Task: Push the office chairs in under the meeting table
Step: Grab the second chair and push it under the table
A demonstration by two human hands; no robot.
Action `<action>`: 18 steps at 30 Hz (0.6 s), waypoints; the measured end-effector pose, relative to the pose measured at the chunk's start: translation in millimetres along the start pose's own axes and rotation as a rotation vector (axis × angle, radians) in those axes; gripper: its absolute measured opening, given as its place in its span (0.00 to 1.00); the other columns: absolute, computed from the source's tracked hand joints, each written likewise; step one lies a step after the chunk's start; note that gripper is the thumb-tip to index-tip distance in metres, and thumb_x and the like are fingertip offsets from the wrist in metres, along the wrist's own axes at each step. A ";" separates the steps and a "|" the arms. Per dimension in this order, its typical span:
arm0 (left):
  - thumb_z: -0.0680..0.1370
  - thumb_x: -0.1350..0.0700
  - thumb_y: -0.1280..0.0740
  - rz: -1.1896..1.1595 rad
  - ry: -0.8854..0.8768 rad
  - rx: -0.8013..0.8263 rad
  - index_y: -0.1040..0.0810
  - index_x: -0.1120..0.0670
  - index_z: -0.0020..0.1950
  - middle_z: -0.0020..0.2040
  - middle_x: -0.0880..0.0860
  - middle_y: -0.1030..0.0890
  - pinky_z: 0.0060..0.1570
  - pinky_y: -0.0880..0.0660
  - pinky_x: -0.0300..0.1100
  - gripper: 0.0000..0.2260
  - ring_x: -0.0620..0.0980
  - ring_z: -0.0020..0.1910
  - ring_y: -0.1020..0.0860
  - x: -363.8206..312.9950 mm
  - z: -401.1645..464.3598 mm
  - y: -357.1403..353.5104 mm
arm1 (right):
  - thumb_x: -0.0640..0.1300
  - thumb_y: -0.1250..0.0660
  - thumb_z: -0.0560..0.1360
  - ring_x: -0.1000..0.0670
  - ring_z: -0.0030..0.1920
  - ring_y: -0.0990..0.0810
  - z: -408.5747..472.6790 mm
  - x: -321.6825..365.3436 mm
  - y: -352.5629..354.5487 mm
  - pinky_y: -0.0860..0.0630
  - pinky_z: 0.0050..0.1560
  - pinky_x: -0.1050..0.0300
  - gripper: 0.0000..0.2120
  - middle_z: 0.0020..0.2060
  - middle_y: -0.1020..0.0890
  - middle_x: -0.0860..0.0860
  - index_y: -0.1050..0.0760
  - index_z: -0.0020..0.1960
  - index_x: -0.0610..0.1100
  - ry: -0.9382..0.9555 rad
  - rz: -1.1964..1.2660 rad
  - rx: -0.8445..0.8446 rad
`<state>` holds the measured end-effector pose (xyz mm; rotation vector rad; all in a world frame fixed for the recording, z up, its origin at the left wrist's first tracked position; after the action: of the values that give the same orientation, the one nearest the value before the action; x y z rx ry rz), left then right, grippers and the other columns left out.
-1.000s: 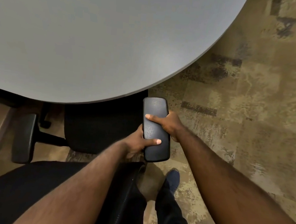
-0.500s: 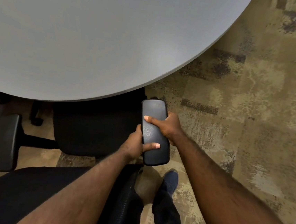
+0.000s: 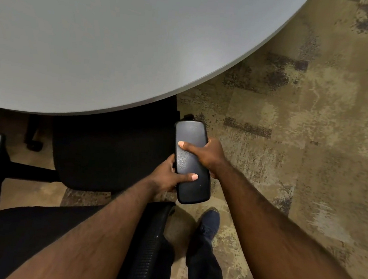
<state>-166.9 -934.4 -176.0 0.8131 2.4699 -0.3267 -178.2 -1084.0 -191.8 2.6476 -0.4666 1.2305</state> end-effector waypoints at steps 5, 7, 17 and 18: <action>0.68 0.63 0.21 -0.058 0.057 0.008 0.33 0.49 0.71 0.63 0.55 0.21 0.60 0.25 0.64 0.36 0.58 0.61 0.21 0.8 5.0 0.2 | 0.50 0.18 0.62 0.53 0.41 0.15 -1.8 2.6 -0.1 0.18 0.40 0.55 0.17 0.42 0.15 0.50 0.21 0.45 0.48 -0.005 -0.006 -0.001; 0.67 0.62 0.20 -0.056 0.066 0.009 0.33 0.49 0.71 0.63 0.56 0.21 0.60 0.25 0.64 0.37 0.59 0.61 0.21 2.2 6.1 -0.8 | 0.49 0.18 0.63 0.54 0.39 0.15 -2.1 2.0 -0.1 0.19 0.37 0.58 0.16 0.42 0.15 0.51 0.21 0.44 0.48 -0.010 0.013 0.007; 0.68 0.58 0.21 0.083 0.067 0.037 0.30 0.45 0.66 0.61 0.53 0.19 0.58 0.23 0.61 0.31 0.56 0.58 0.20 2.3 8.4 3.1 | 0.50 0.18 0.63 0.52 0.40 0.14 -3.3 -5.9 -0.4 0.18 0.37 0.56 0.16 0.42 0.14 0.48 0.20 0.45 0.47 0.023 0.041 -0.002; 0.68 0.57 0.21 0.126 0.070 0.040 0.30 0.44 0.63 0.60 0.52 0.19 0.56 0.22 0.59 0.29 0.55 0.57 0.20 -1.2 5.9 2.9 | 0.51 0.18 0.62 0.51 0.41 0.14 -3.6 -6.3 -0.8 0.17 0.39 0.55 0.17 0.43 0.14 0.48 0.20 0.46 0.46 0.019 0.037 -0.002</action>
<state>-162.0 -934.8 -180.5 1.0082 2.4686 -0.3079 -184.3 -1081.0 -194.3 2.6351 -0.5151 1.2638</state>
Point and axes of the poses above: each hand's wrist, its own z-axis towards the middle knuckle, its own y-axis out of the back of the hand, x = y × z, the point moved 3 cm from there along z, towards the middle knuckle
